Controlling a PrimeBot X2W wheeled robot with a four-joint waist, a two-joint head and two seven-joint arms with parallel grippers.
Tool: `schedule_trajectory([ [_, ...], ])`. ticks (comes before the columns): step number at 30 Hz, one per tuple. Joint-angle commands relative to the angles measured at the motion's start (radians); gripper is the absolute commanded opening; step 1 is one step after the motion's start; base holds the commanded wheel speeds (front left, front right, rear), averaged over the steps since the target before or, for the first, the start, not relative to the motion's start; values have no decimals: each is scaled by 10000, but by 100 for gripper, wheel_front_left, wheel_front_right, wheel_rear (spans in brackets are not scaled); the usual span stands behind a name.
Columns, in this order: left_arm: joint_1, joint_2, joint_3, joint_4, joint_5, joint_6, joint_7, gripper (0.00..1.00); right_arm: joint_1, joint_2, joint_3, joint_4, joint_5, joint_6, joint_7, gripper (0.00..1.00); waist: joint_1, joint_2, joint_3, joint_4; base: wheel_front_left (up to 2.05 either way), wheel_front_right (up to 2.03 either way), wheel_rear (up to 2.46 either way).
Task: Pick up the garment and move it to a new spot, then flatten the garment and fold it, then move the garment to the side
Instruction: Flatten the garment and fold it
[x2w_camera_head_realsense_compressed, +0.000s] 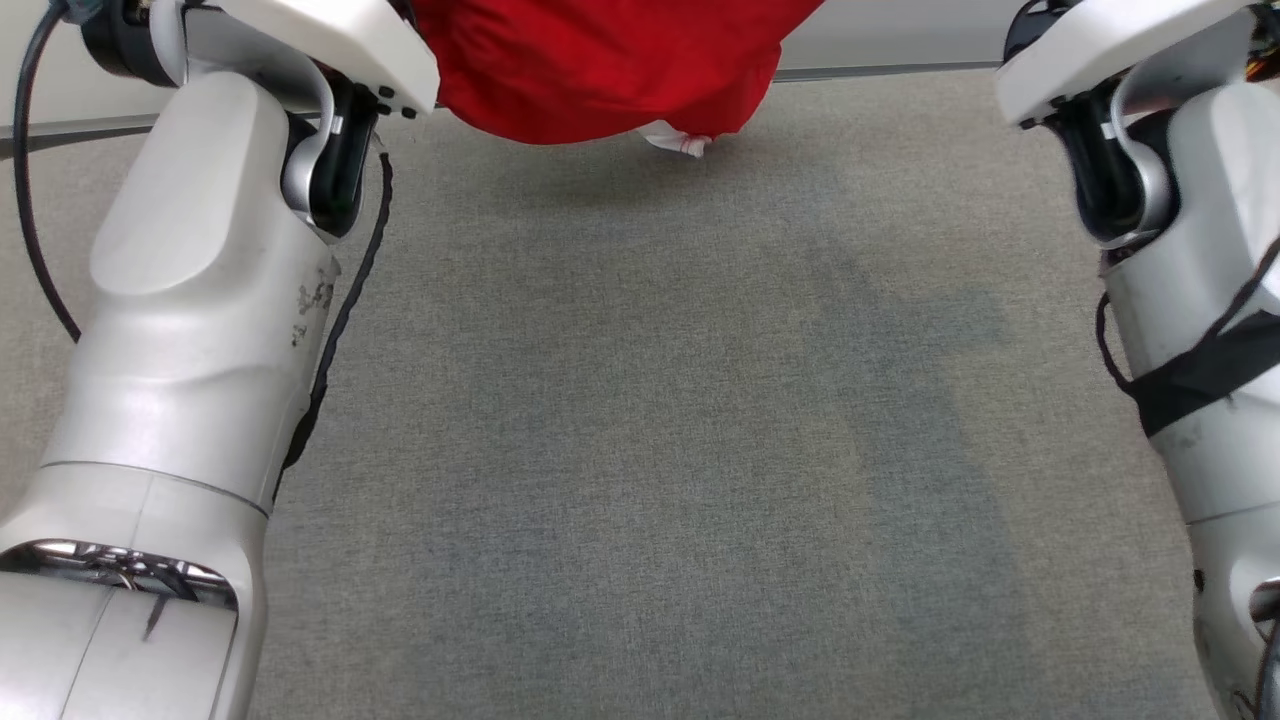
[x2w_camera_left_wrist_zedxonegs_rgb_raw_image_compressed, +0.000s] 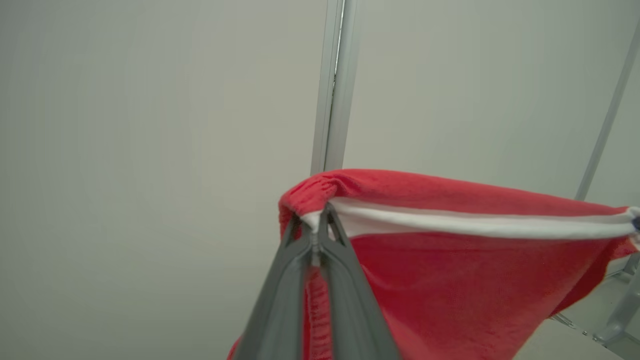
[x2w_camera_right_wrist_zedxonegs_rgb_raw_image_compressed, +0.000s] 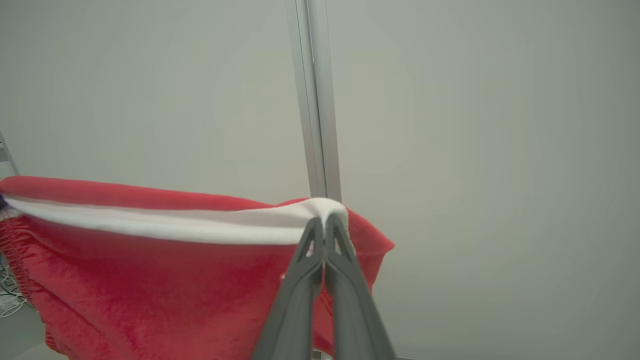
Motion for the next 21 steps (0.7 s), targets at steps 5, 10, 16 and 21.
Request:
schedule_trajectory([
  [5, 109, -178, 49, 1938, -437, -88, -49, 0, -407, 527, 844, 2307, 134, -19, -433, 0, 0, 0, 223, -63, 0, 0, 0],
  [10, 797, -274, -121, 3075, -1025, -151, -31, 0, 62, 825, 1566, 3727, 571, -22, -779, 0, 0, 0, 547, 49, 0, 0, 0],
  [16, 2617, -300, -1395, 2454, -2262, -154, 152, 0, 1612, 845, 2277, 4254, 1432, -22, -1524, 0, 0, 0, 640, 232, 0, 0, 0],
  [21, 4451, -296, -2442, 1732, -2987, -157, 11, 0, 3685, 602, 2853, 3858, 2172, -22, -2106, 0, 0, 0, 149, 283, 0, 0, 0],
])
